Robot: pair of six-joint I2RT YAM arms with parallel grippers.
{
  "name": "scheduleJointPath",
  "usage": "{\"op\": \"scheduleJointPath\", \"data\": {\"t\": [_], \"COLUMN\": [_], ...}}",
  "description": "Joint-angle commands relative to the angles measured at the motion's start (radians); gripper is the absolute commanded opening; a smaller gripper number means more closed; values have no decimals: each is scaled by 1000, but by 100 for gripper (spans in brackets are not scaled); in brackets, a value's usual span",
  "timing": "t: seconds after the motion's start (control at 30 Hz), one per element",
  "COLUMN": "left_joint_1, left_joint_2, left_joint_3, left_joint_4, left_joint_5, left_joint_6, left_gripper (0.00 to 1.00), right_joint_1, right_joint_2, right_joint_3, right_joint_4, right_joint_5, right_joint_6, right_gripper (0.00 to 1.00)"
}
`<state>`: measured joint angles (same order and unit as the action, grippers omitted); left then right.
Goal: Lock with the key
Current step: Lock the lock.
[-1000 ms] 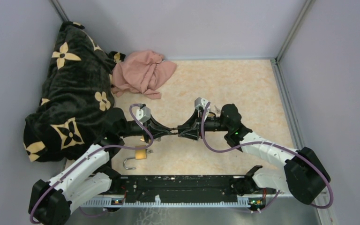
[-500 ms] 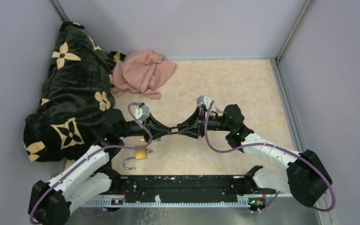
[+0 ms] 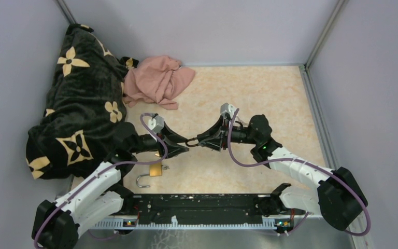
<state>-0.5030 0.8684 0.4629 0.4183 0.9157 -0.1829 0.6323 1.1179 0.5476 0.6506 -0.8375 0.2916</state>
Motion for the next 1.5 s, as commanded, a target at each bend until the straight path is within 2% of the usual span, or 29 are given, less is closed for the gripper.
{"op": "scheduleJointPath", "data": {"t": [0.0, 0.07, 0.3, 0.43, 0.53, 0.77, 0.83, 0.9, 0.93, 1.07, 1.33, 1.47], "left_joint_1": [3, 3, -6, -20, -26, -40, -42, -44, -45, -48, -72, -86], "left_joint_2": [19, 29, 49, 50, 55, 61, 59, 58, 56, 55, 79, 90], "left_joint_3": [-47, -60, -63, -63, -63, -47, -46, -44, -43, -27, 28, 52], "left_joint_4": [75, 117, 214, 228, 237, 273, 274, 273, 277, 307, 363, 379], "left_joint_5": [-15, -29, -35, -12, -12, -2, 3, 2, 1, 3, 65, 70], "left_joint_6": [-56, -78, -119, -120, -124, -132, -127, -125, -127, -132, -148, -140], "left_gripper": [51, 51, 41, 39, 33, 26, 16, 1, 0, 0, 0, 0], "right_joint_1": [-4, -4, -4, -3, -4, -4, -3, -3, -3, -3, -4, -3], "right_joint_2": [-50, -49, -46, -45, -42, -35, -35, -32, -30, -9, 99, 129], "right_joint_3": [21, 21, 19, 17, 19, 13, 11, 9, 7, -11, -9, -8], "right_joint_4": [130, 147, 183, 187, 191, 205, 206, 210, 212, 249, 436, 461], "right_joint_5": [8, 1, -9, -8, -8, -6, -5, -5, -2, 5, -1, -3], "right_joint_6": [19, 30, 53, 53, 54, 61, 60, 61, 60, 59, 98, 109], "right_gripper": [0, 0, 0, 0, 0, 0, 0, 0, 0, 0, 0, 0]}}
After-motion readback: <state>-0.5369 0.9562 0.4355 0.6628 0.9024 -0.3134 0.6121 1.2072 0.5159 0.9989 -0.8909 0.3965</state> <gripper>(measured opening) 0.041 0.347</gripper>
